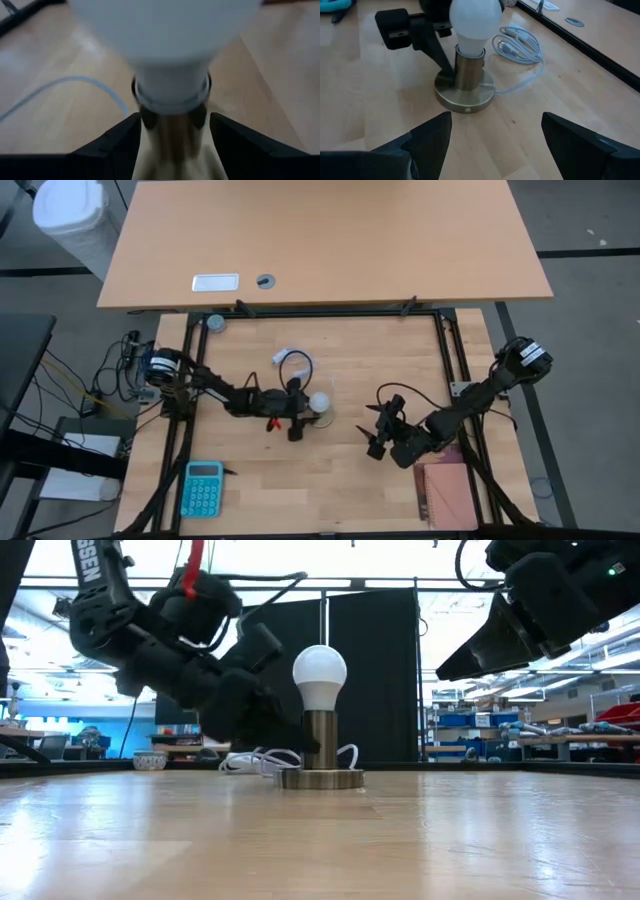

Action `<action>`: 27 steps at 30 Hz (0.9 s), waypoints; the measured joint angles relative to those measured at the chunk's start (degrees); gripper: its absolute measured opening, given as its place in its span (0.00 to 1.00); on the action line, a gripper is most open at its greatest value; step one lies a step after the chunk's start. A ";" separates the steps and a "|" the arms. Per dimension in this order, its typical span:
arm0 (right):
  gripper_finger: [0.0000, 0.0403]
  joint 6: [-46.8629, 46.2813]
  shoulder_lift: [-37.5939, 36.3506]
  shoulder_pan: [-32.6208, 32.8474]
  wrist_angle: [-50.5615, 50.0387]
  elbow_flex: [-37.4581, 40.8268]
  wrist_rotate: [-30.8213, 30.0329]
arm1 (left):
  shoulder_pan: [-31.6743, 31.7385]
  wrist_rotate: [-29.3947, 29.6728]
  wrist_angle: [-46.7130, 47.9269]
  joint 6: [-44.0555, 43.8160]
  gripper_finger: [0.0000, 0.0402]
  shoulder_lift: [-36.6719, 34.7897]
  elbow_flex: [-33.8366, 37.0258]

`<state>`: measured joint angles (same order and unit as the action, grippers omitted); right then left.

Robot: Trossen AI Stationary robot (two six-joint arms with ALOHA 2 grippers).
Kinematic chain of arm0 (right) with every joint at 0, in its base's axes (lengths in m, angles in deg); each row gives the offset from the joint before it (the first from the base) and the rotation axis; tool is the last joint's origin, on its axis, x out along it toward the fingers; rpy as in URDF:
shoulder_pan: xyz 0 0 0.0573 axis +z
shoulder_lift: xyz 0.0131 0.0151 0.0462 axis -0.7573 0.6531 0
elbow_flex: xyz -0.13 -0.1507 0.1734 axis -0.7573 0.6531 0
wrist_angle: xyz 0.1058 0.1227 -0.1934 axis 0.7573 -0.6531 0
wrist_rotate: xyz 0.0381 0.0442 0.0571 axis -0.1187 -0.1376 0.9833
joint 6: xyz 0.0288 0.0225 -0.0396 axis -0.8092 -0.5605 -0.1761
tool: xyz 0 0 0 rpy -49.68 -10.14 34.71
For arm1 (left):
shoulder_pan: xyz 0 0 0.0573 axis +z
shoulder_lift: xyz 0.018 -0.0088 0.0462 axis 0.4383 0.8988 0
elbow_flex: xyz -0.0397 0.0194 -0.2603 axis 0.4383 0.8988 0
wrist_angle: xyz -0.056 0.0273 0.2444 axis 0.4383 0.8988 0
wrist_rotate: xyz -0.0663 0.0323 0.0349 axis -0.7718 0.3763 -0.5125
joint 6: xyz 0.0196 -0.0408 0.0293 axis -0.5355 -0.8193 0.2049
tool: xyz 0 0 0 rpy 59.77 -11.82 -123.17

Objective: Screw lightbulb
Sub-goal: Remove the white lightbulb from the lamp socket

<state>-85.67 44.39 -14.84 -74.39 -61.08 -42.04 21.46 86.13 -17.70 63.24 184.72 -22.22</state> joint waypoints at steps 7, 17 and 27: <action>0.77 0.03 0.00 1.31 -0.05 0.00 -1.65 | 0.00 0.17 1.01 0.80 0.60 -0.02 -1.16; 0.77 -1.54 0.00 2.41 -1.70 0.00 -2.05 | -0.12 -0.83 11.86 -4.47 0.60 -2.71 -1.16; 0.77 -2.90 -0.02 1.22 -1.60 1.42 2.19 | -0.13 -1.22 15.50 -4.48 0.60 -9.97 -1.14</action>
<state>-88.57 44.37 -13.62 -75.99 -59.65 -39.85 21.33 84.91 -2.20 58.76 174.75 -23.36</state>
